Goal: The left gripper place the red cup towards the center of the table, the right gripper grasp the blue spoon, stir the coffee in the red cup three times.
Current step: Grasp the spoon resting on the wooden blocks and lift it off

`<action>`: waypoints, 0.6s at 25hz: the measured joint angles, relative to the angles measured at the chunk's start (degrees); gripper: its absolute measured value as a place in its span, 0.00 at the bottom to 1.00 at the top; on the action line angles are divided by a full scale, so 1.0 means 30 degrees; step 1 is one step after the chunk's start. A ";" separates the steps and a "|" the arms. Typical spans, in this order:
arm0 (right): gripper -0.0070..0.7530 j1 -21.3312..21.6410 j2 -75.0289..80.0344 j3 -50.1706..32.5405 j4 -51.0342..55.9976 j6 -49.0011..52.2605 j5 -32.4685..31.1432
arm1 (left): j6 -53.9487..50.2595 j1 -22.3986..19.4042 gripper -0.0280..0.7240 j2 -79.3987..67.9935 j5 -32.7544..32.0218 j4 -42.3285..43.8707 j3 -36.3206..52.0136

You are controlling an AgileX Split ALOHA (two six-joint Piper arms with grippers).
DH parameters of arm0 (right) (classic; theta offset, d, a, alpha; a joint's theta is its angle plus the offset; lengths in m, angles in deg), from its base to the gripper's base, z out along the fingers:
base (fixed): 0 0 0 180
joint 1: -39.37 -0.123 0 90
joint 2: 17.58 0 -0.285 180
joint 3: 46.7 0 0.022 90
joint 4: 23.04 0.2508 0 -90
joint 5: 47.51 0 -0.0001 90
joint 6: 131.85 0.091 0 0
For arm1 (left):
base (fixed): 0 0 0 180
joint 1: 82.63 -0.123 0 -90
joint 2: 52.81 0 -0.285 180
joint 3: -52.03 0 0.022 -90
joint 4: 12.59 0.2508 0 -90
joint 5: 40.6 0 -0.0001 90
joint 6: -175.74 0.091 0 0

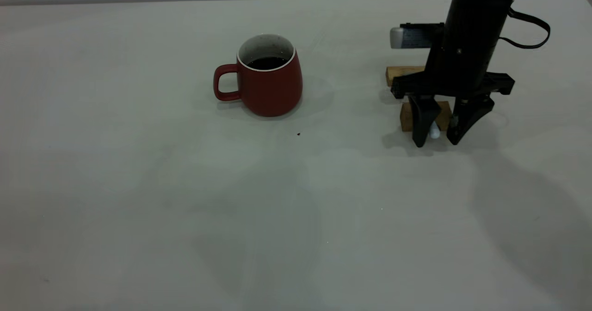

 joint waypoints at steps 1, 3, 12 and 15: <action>0.63 0.0000 0.0000 0.0000 -0.0097 0.0016 0.0013 | 0.0000 0.0000 0.77 0.0000 0.0000 0.0000 0.0000; 0.53 0.0000 0.0000 0.0000 -0.0171 0.0034 -0.0016 | 0.0000 0.0000 0.77 0.0000 0.0000 0.0000 0.0000; 0.18 0.0000 -0.0191 0.0000 -0.0267 0.0136 -0.0660 | 0.0018 0.0000 0.77 0.0000 0.0000 0.0000 0.0000; 0.18 0.0000 -0.0981 0.0000 -0.0202 0.0136 -0.2007 | 0.0014 0.0000 0.77 0.0000 0.0000 0.0000 0.0000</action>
